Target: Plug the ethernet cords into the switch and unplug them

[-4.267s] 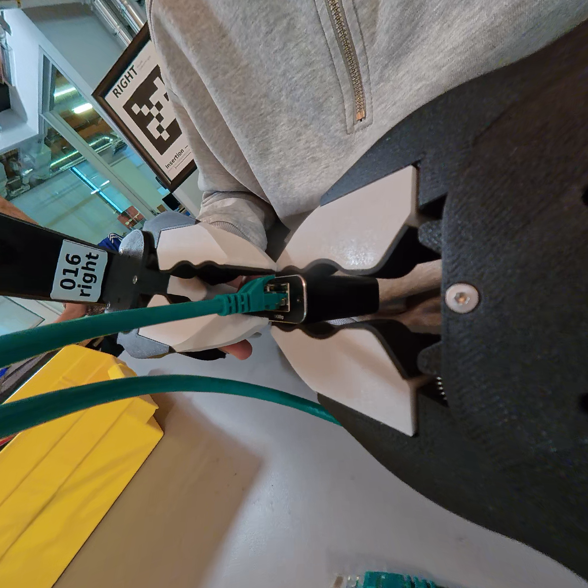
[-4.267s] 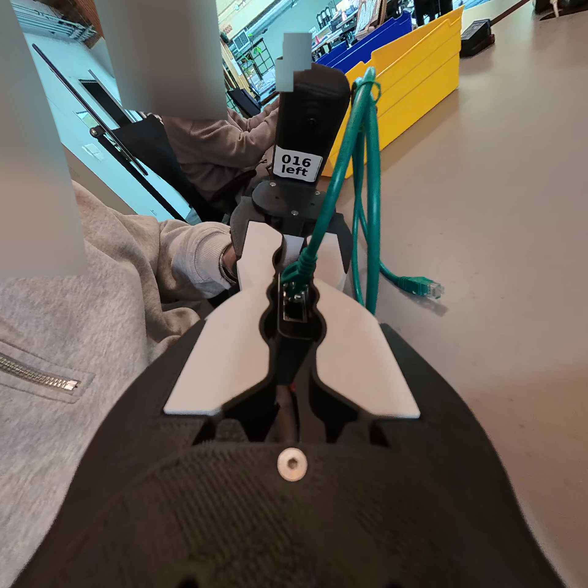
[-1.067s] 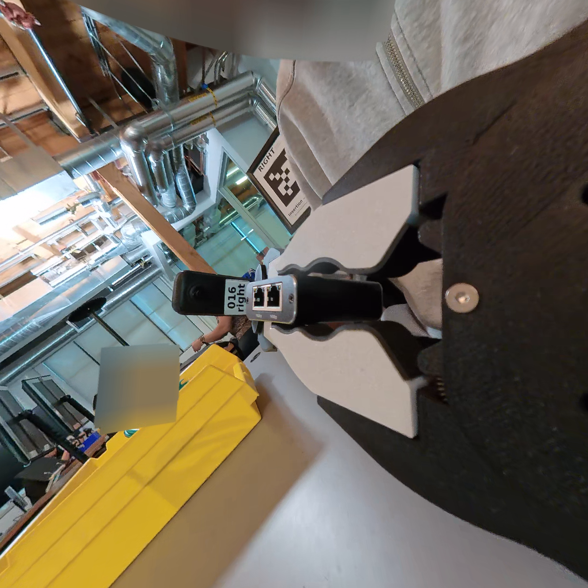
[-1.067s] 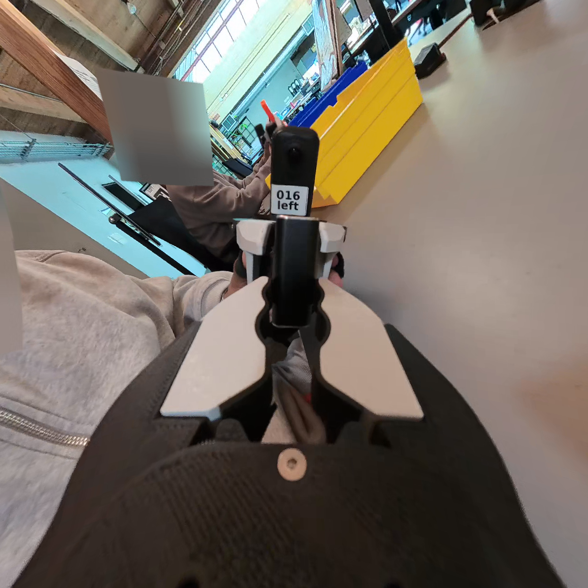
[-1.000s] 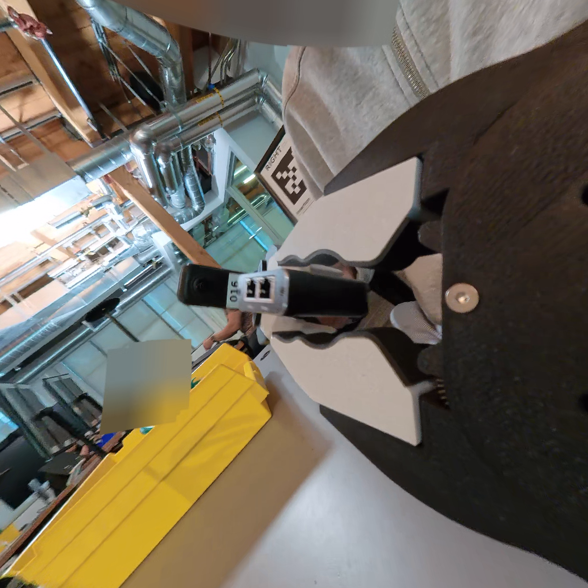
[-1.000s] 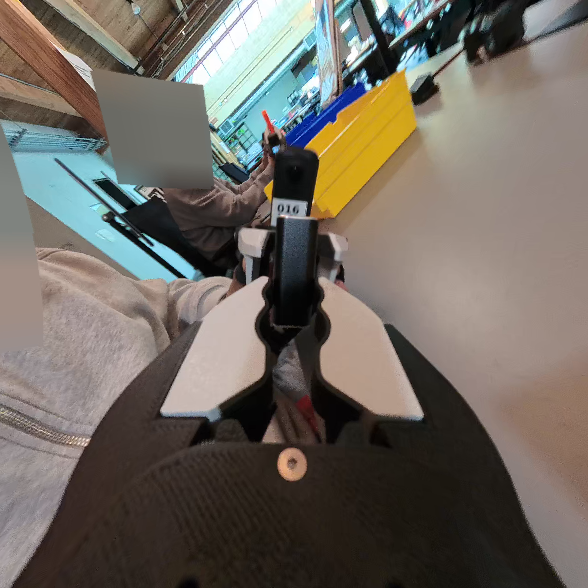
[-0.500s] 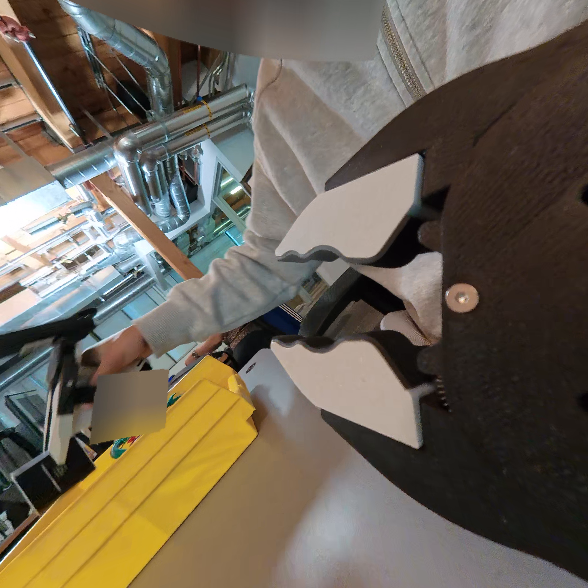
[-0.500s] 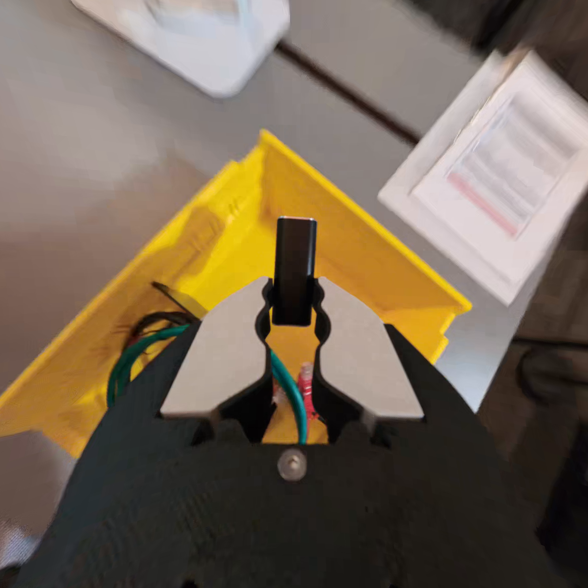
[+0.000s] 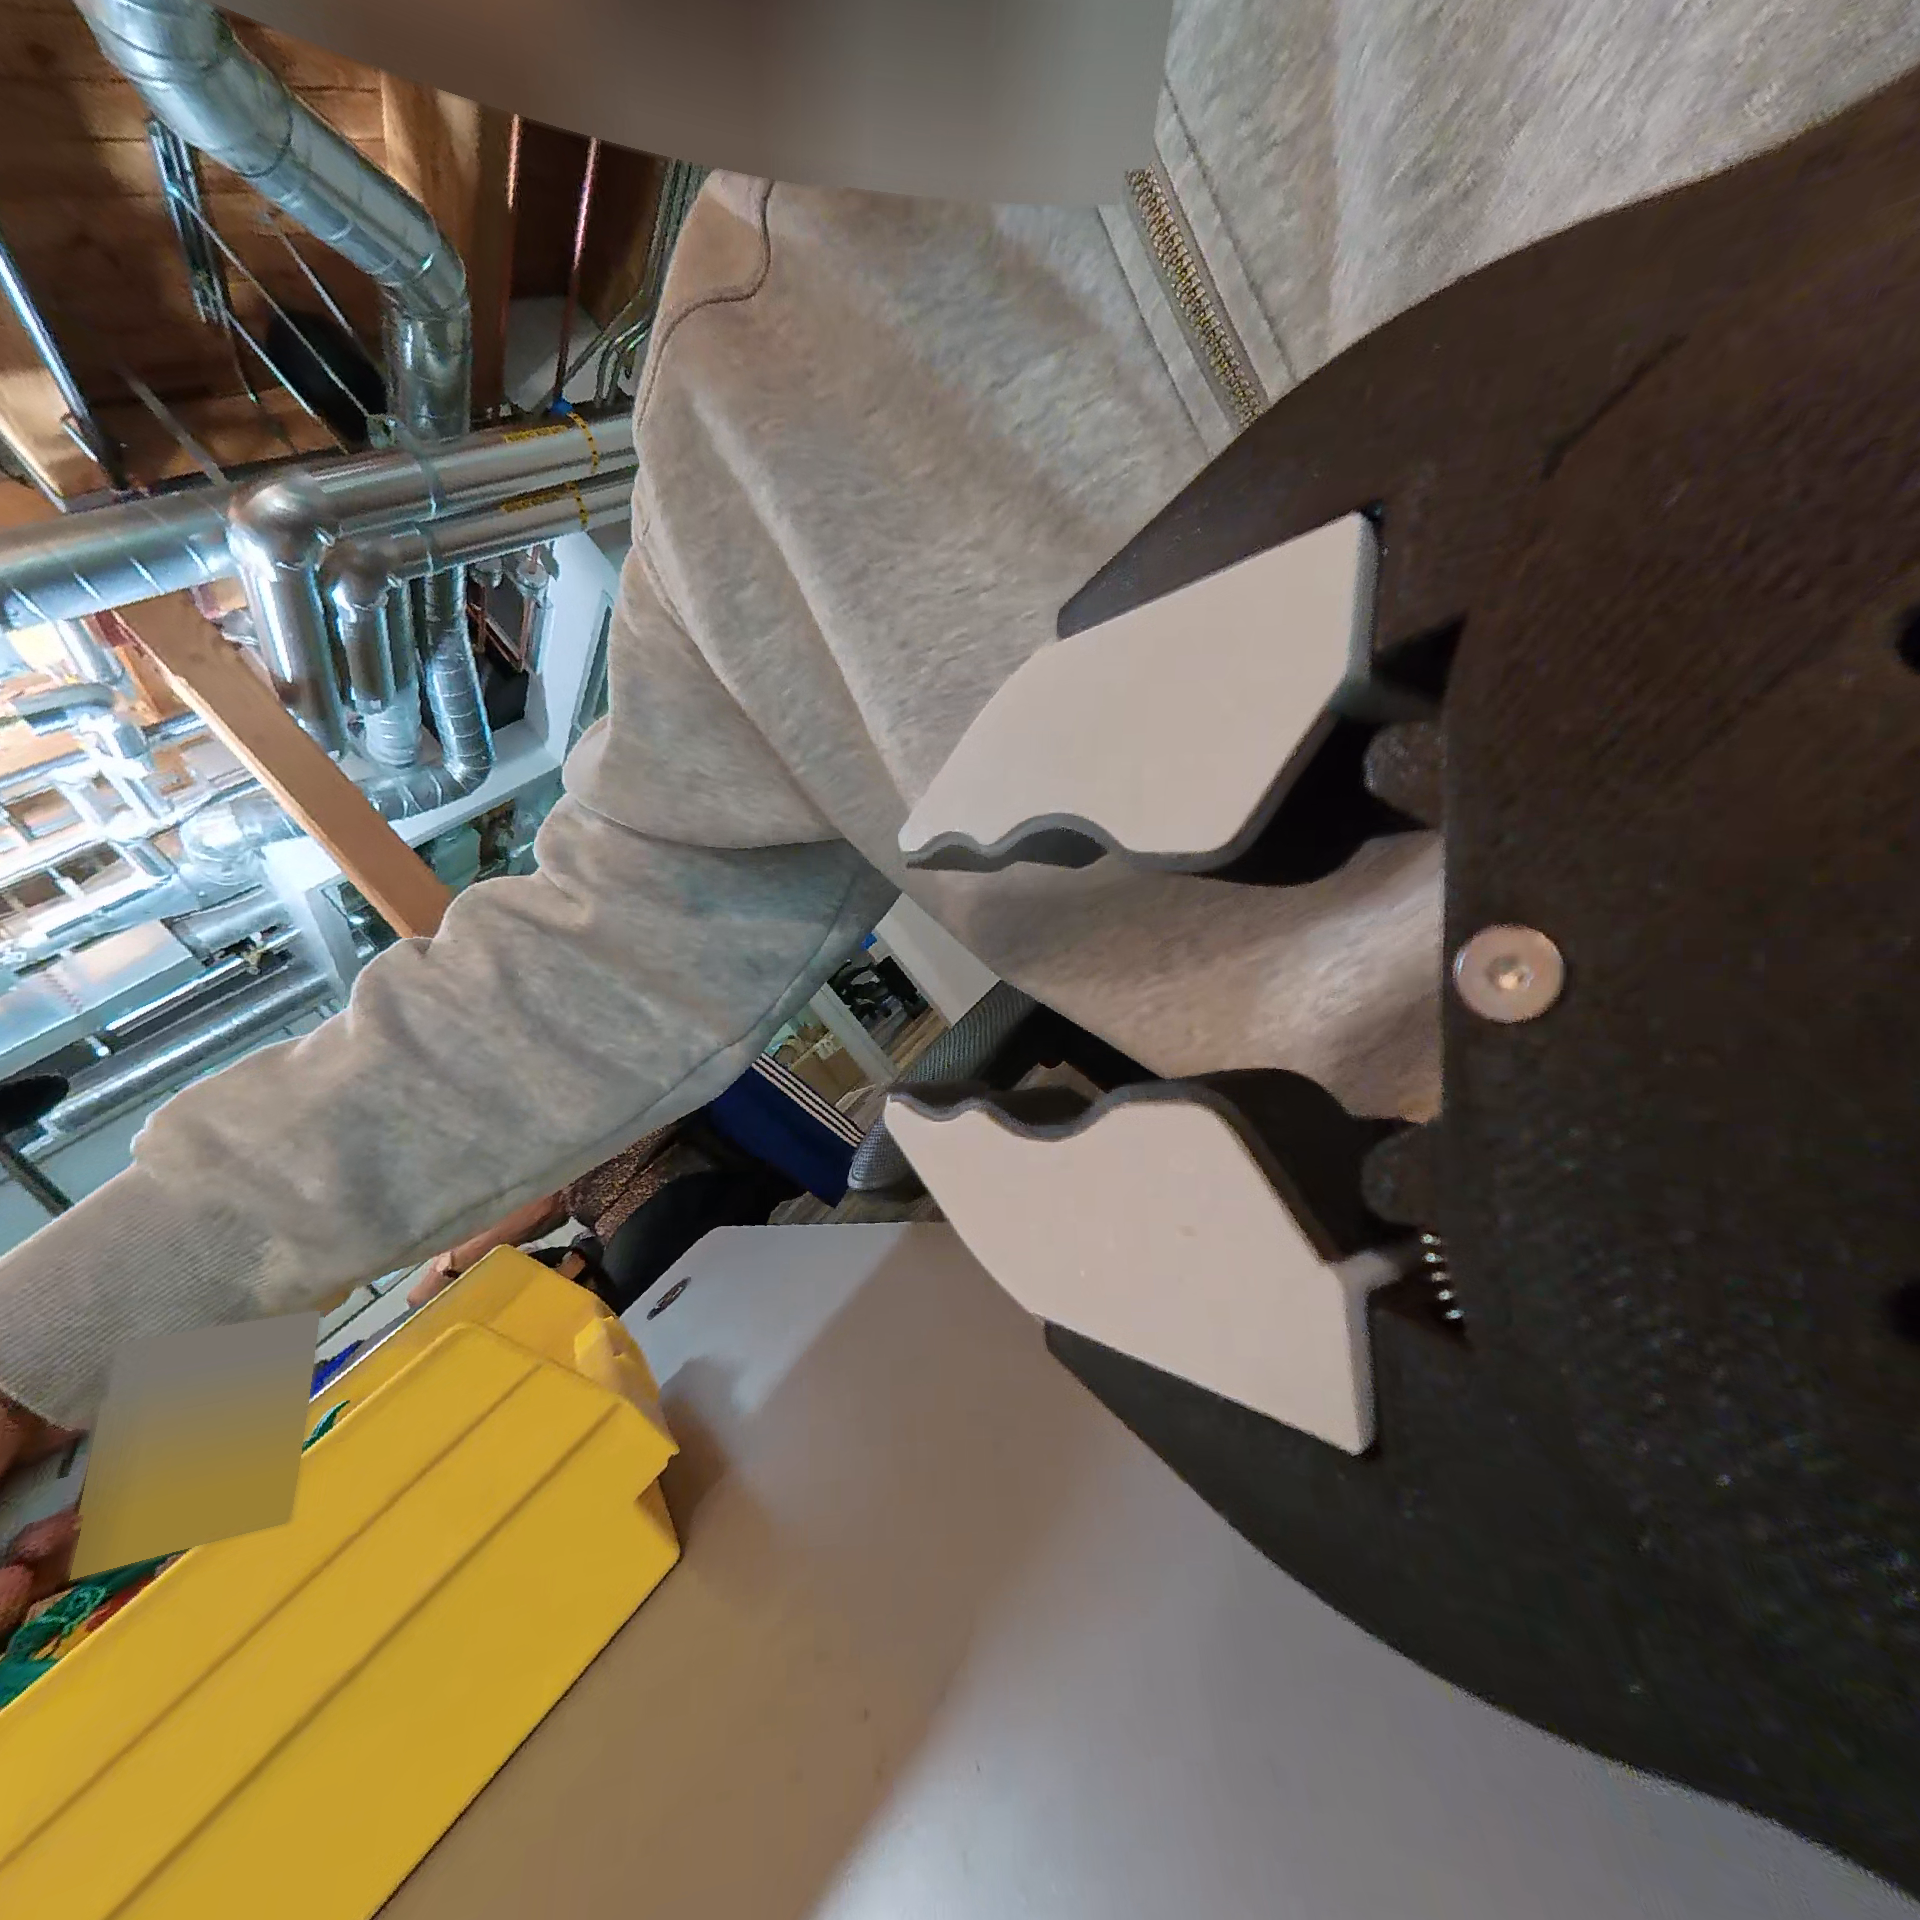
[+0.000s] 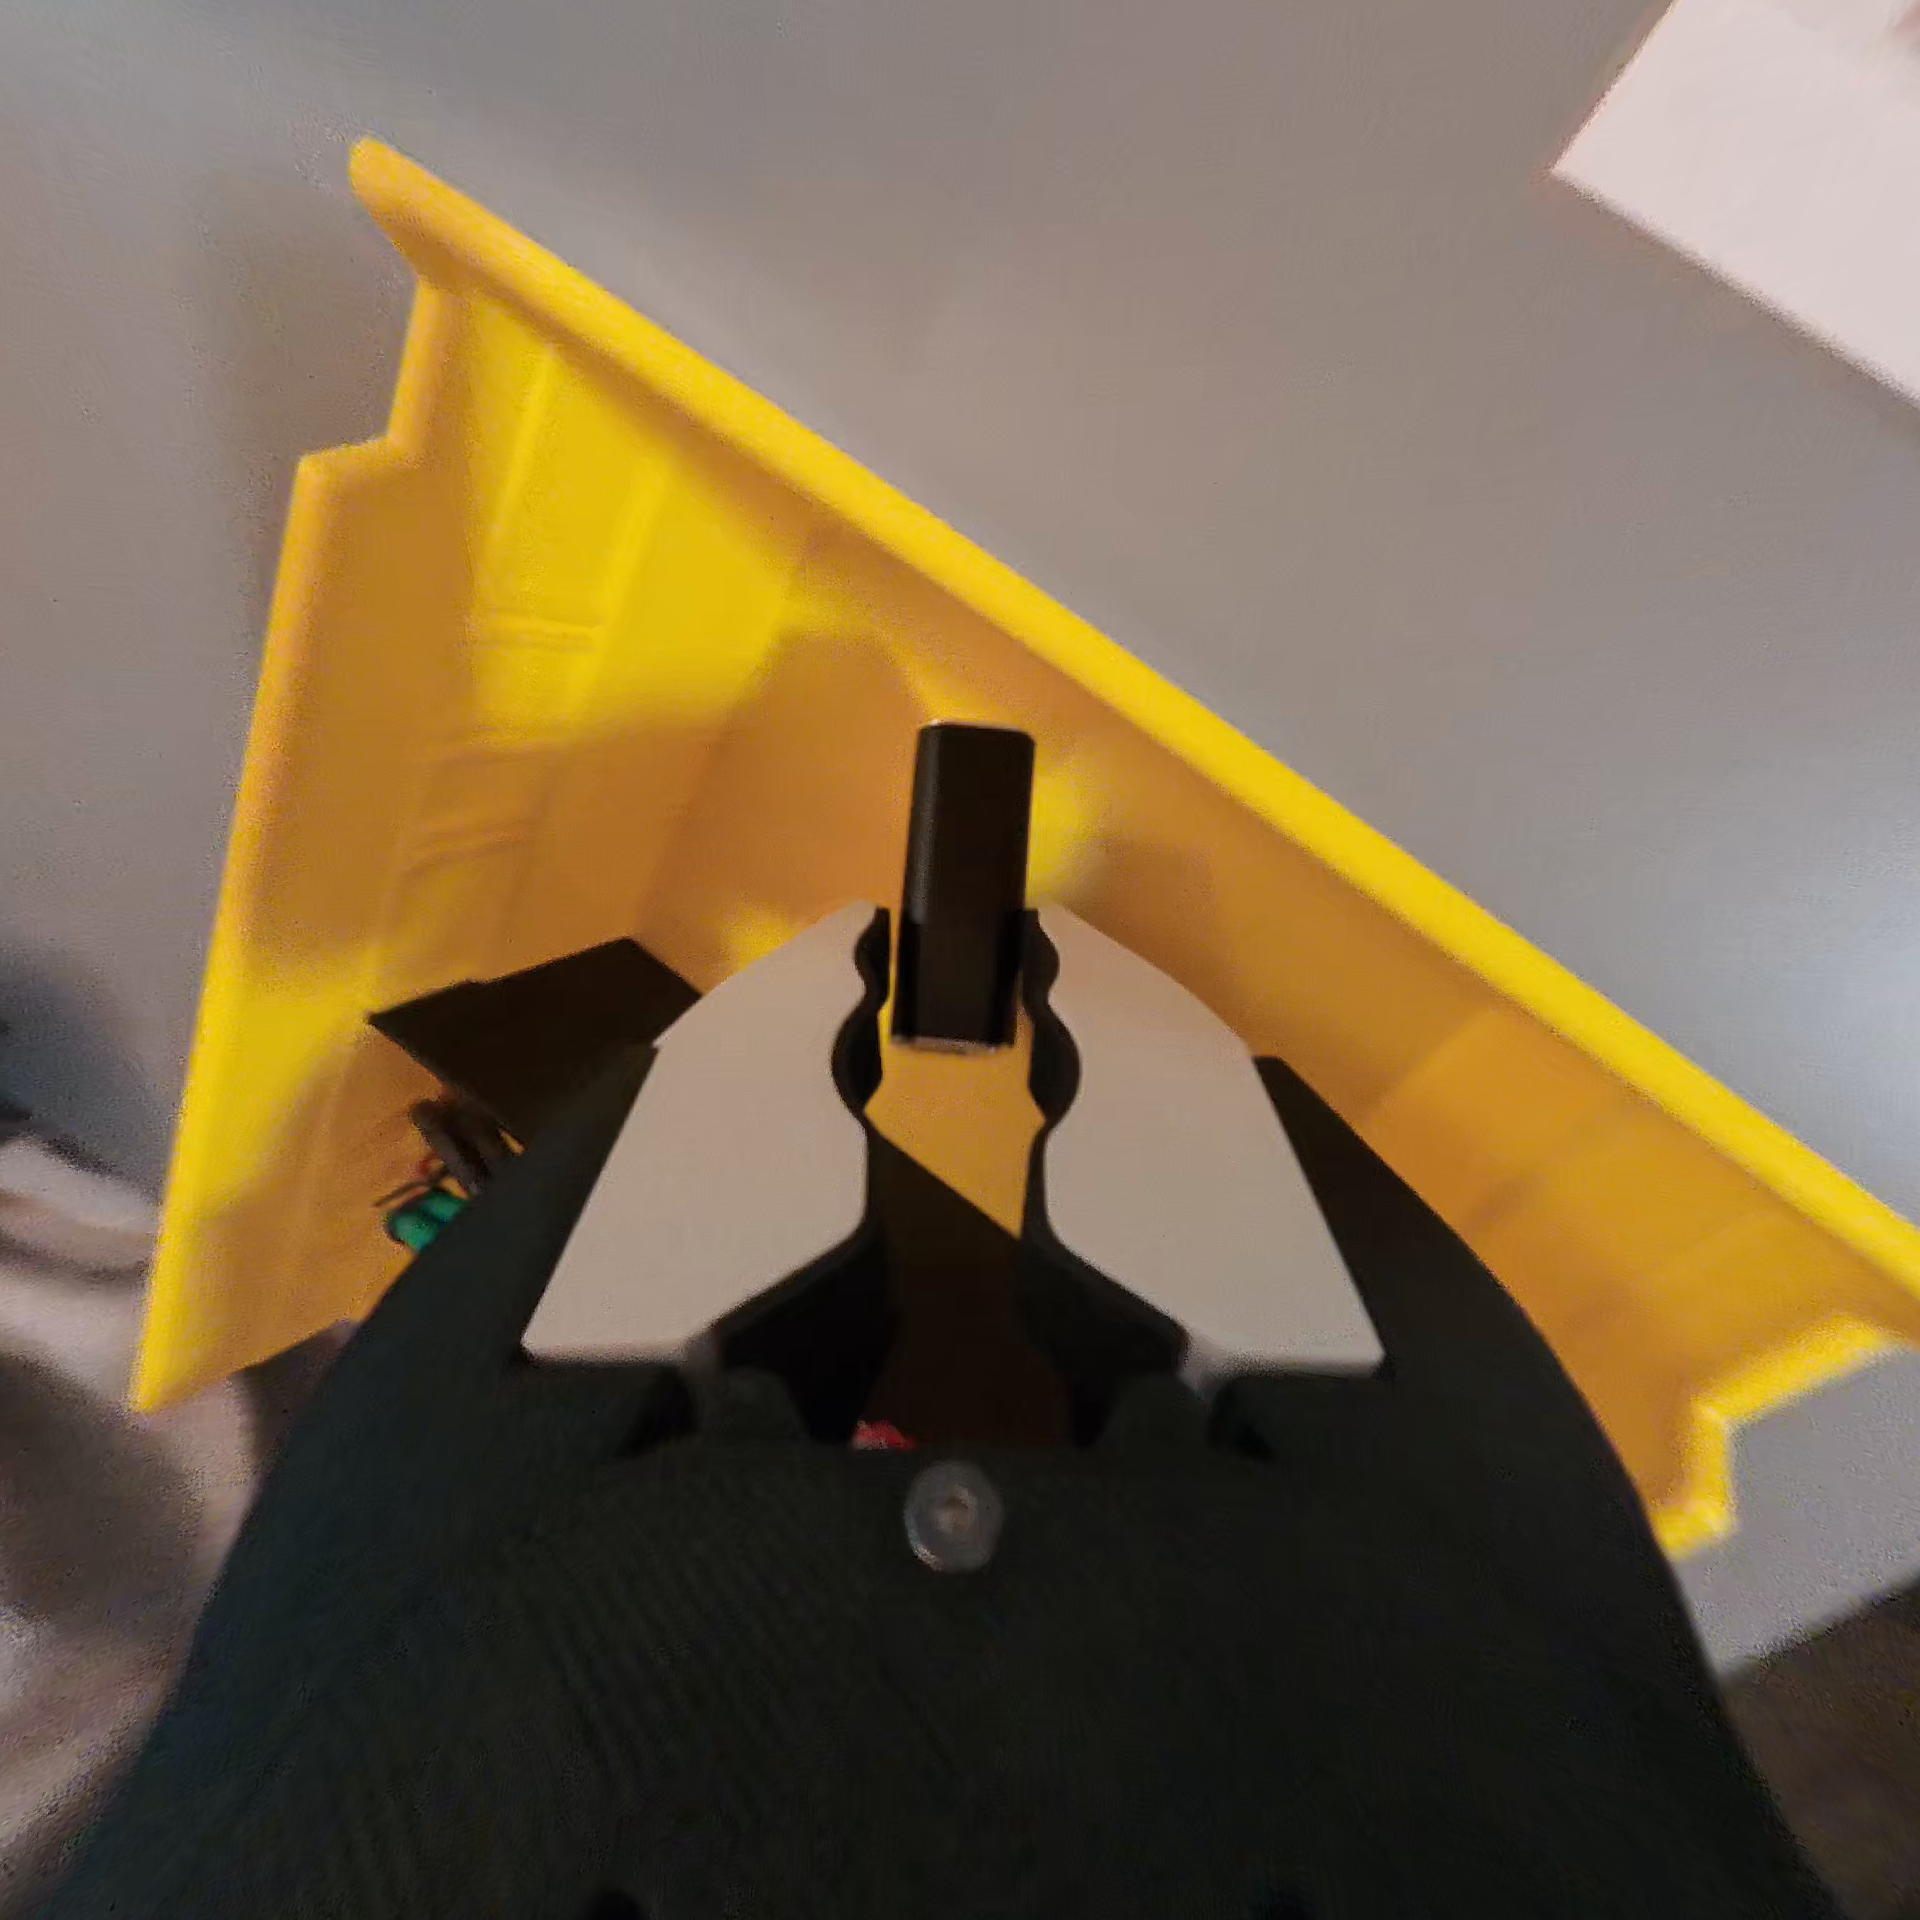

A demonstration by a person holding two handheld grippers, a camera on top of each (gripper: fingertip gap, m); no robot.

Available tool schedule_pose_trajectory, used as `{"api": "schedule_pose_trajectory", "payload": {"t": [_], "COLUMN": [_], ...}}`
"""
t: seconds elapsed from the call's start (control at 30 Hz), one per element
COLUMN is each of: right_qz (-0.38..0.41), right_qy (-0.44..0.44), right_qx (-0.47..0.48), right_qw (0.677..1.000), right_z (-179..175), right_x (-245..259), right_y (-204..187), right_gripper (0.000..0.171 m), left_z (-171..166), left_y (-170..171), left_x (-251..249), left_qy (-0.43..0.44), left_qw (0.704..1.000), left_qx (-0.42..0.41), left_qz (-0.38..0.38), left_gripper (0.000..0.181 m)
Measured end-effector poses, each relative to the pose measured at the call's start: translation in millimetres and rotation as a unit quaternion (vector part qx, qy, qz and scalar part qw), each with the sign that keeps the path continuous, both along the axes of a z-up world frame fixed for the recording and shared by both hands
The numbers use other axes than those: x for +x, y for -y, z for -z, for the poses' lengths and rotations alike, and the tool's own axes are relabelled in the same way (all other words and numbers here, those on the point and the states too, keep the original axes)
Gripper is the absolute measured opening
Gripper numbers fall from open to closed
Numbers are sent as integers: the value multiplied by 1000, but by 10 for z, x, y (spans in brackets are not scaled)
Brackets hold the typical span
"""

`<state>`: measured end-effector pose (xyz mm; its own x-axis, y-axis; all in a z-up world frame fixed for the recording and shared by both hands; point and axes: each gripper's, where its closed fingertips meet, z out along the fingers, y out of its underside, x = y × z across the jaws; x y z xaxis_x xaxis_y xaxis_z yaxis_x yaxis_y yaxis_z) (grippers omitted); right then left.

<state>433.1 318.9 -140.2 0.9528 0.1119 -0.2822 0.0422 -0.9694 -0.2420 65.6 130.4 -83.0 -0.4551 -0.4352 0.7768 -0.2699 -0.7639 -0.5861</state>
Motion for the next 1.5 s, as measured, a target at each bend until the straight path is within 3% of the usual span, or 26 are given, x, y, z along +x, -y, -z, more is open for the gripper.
{"api": "schedule_pose_trajectory", "payload": {"t": [0.13,0.2,0.4,0.5,0.53,0.7,0.83,0.97,1.13,1.2,1.3,1.4,1.5], "right_qz": [-24,-25,20,92,123,281,305,304,313,331,331,330,325], "right_qy": [90,149,291,299,301,349,320,237,236,246,272,288,239], "right_qx": [82,153,410,461,474,500,434,429,424,418,398,384,392], "right_qw": [992,976,864,831,818,741,785,817,816,809,811,813,827], "right_z": [-363,-660,-1427,-1317,-1258,-1008,-554,-258,-237,-214,-145,-85,-52], "right_x": [87,106,-142,-244,-237,157,448,372,427,489,524,577,572], "right_y": [78,165,881,1385,1533,2150,2158,1990,1980,1965,1880,1785,1678], "right_gripper": [48,47,41,21,22,58,79,80,69,49,39,38,32], "left_z": [-2,-1,37,55,59,46,20,-30,-22,-29,-6,20,35], "left_y": [11,10,9,3,-2,-24,-188,-377,-414,-408,-396,-383,-389], "left_x": [-16,-22,-25,-21,-21,-38,-86,-140,-214,-250,-284,-323,-368], "left_qy": [-1,-2,-14,-19,-20,-17,-14,0,0,0,-8,-18,-24], "left_qw": [1000,1000,999,999,999,999,999,998,996,995,993,989,986], "left_qx": [-5,-1,30,36,36,36,41,16,19,29,52,72,82], "left_qz": [7,6,4,5,4,3,-25,-64,-82,-95,-110,-125,-142], "left_gripper": [39,39,39,39,38,38,38,36,36,37,37,37,37]}}
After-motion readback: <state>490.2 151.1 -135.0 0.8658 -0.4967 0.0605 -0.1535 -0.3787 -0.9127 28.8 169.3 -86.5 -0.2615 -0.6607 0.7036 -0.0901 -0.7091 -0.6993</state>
